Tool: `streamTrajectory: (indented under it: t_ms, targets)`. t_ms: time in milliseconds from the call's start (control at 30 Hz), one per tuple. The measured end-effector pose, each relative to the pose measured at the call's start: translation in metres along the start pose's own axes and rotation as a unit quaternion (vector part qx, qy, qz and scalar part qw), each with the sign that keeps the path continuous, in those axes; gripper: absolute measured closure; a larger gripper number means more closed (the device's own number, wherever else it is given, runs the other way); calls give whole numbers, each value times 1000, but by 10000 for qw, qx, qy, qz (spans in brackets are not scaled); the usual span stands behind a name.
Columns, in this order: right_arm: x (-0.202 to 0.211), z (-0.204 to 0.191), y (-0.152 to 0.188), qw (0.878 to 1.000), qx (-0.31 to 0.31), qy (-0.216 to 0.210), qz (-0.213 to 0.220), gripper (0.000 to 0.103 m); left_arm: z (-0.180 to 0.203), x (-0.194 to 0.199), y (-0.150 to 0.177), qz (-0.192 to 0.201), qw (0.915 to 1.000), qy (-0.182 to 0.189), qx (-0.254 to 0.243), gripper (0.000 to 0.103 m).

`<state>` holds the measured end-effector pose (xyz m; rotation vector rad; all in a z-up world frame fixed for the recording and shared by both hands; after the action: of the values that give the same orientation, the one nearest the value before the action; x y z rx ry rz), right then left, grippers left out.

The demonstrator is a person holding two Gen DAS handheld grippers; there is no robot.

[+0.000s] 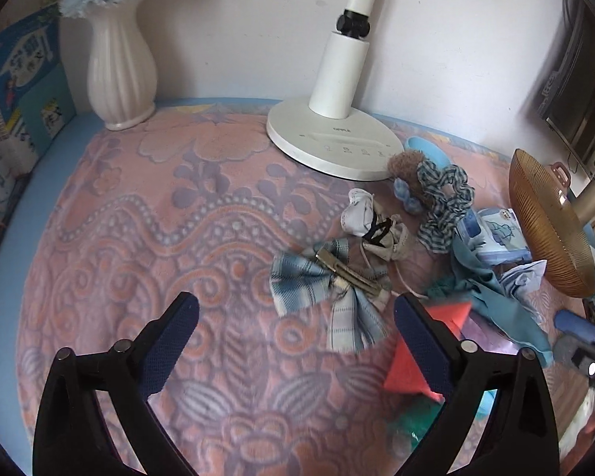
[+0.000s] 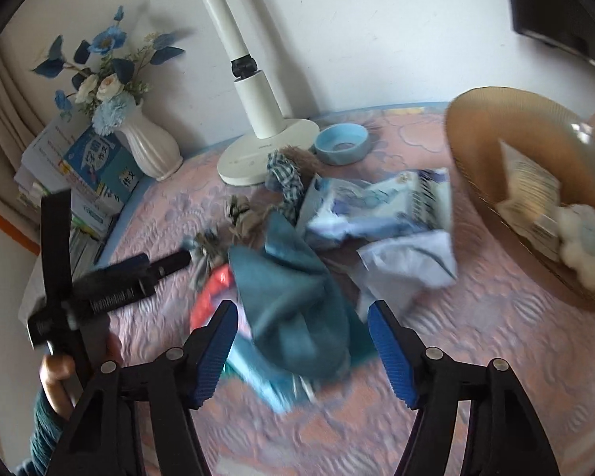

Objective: Organize soft objects
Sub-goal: 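Grasp the plaid scrunchie with left tool while right tool grasps teal cloth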

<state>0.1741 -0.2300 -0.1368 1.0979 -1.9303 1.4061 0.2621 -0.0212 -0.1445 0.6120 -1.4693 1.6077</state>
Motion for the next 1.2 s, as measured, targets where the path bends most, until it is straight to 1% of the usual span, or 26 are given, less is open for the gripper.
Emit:
streamTrajectory:
  t_ms: [67, 200, 300, 367, 400, 433, 467, 533, 567, 633, 700, 733, 867, 1067, 1100, 1200]
  targets:
    - [-14, 1, -7, 9998, -115, -94, -92, 37, 2, -7, 0, -56, 9999, 2, -84, 7]
    - [-39, 4, -9, 9983, -363, -351, -304, 43, 9, -18, -2, -80, 9996, 30, -265, 8]
    - [-52, 5, -7, 9965, -464, -528, -462, 52, 14, -26, -1, -140, 9992, -10, -378, 20]
    - [-55, 3, -6, 9965, -431, -541, -459, 55, 16, -33, -1, -249, 9989, 11, -404, 20]
    - [-55, 3, -6, 9968, -410, -531, -443, 60, 16, -37, -1, -283, 9988, 9, -405, 25]
    - [-54, 3, -6, 9966, -415, -555, -440, 69, 17, -38, -1, -260, 9988, -13, -426, 33]
    - [-54, 3, -6, 9963, -428, -602, -437, 73, 18, -37, -1, -239, 9987, -9, -458, 38]
    - [-52, 4, -6, 9966, -432, -576, -399, 82, 24, -35, -1, -190, 9983, 69, -549, 52]
    - [-51, 5, -6, 9968, -439, -565, -370, 84, 27, -35, -1, -177, 9980, 92, -595, 57]
    - [-46, 7, -6, 9966, -472, -602, -294, 88, 34, -34, 0, -104, 9974, 79, -709, 78]
    - [-38, 9, -7, 9970, -451, -595, -185, 90, 40, -29, 4, -55, 9970, 145, -757, 83]
    - [-33, 8, -9, 9971, -419, -624, -101, 91, 42, -27, 4, -15, 9969, 122, -774, 89]
    - [-7, 4, -17, 9969, -366, -653, 243, 91, 39, -10, 5, 156, 9974, 150, -688, 92]
    - [47, -6, -22, 9952, -236, -583, 752, 91, 37, 36, 6, 539, 9952, 615, -542, 92]
    - [56, -7, -21, 9949, -216, -553, 817, 91, 37, 41, 8, 571, 9949, 637, -537, 92]
    - [80, -5, -9, 9952, -74, -252, 938, 91, 30, 60, 8, 677, 9939, 682, -535, 92]
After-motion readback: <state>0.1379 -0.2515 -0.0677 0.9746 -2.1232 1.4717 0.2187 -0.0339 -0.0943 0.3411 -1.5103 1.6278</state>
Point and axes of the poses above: each gripper's, at about its wrist camera, not at the fingertips, and x roughly against the way its jaws point, z to its right, y to its underside, the point moved 7 cm from there along -x, roughly the way its jaws point, and after that the axes turned 2 degrees about x, right-handed, at the moved point
